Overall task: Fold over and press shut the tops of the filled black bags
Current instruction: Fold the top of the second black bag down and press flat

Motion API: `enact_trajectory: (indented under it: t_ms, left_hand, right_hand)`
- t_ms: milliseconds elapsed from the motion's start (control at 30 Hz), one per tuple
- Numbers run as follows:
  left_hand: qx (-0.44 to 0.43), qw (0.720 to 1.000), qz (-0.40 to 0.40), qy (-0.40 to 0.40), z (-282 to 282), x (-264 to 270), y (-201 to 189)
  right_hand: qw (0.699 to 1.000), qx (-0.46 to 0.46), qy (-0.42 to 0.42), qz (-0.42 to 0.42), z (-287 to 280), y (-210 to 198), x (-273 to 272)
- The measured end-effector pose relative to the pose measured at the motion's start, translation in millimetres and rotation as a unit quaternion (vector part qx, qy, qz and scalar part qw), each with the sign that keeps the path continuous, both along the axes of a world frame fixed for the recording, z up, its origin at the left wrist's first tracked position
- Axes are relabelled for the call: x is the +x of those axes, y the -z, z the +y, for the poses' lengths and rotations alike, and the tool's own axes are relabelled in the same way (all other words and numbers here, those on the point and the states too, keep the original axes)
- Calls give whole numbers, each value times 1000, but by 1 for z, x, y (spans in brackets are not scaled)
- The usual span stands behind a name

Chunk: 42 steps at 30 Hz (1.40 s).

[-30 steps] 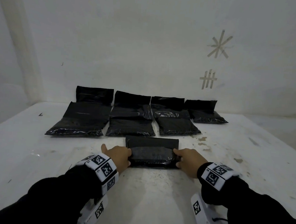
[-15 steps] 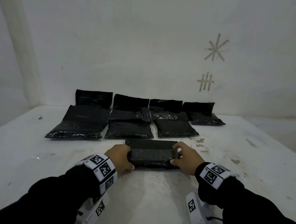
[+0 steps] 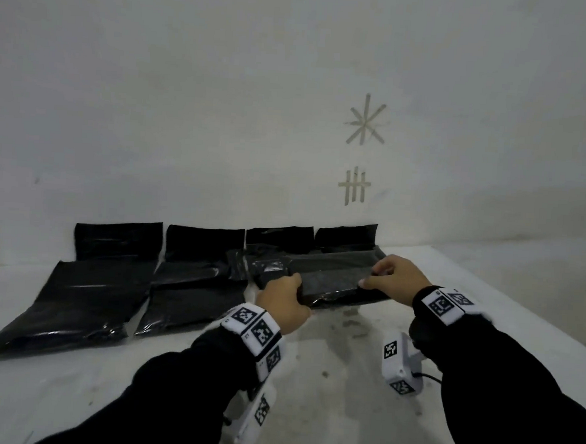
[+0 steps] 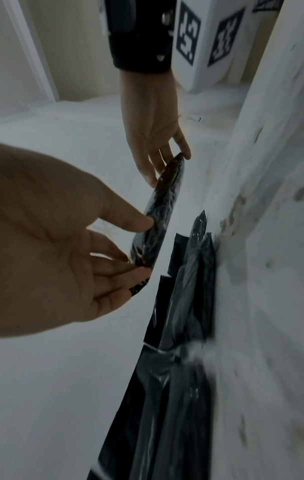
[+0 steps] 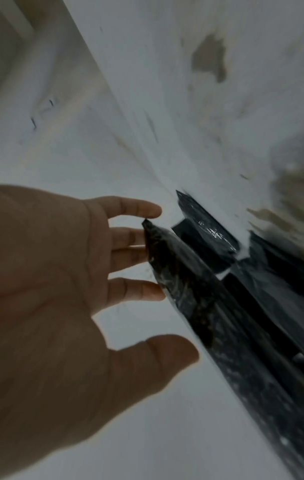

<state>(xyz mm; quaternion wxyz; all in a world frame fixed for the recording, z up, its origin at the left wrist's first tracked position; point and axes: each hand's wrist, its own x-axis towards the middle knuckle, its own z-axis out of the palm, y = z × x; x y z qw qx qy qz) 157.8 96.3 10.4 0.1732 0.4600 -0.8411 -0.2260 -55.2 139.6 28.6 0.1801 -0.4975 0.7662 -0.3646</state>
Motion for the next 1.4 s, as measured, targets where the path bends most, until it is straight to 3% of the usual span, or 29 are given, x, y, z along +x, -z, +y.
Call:
enact_trajectory:
  t_ms: [233, 367, 767, 933, 1100, 1267, 1400]
  left_hand:
    - [3, 987, -158, 36, -31, -98, 4]
    - [-1, 981, -187, 52, -49, -132, 21]
    - [-7, 956, -281, 89, -69, -148, 42]
    - [1, 972, -224, 70, -72, -138, 38]
    - [-27, 993, -103, -45, -83, -103, 25]
    - [21, 973, -21, -228, -103, -58, 30]
    - [113, 960, 16, -256, -122, -39, 49]
  right_hand:
    - [996, 42, 74, 14, -40, 6, -79]
    - [991, 107, 64, 45, -60, 10, -108]
    - [974, 205, 35, 87, -93, 41, -137]
    - [971, 208, 43, 109, -94, 43, -128]
    - [968, 168, 21, 183, -94, 25, -94]
    - [968, 136, -61, 204, -109, 22, -27]
    - [958, 176, -116, 193, -126, 40, 20]
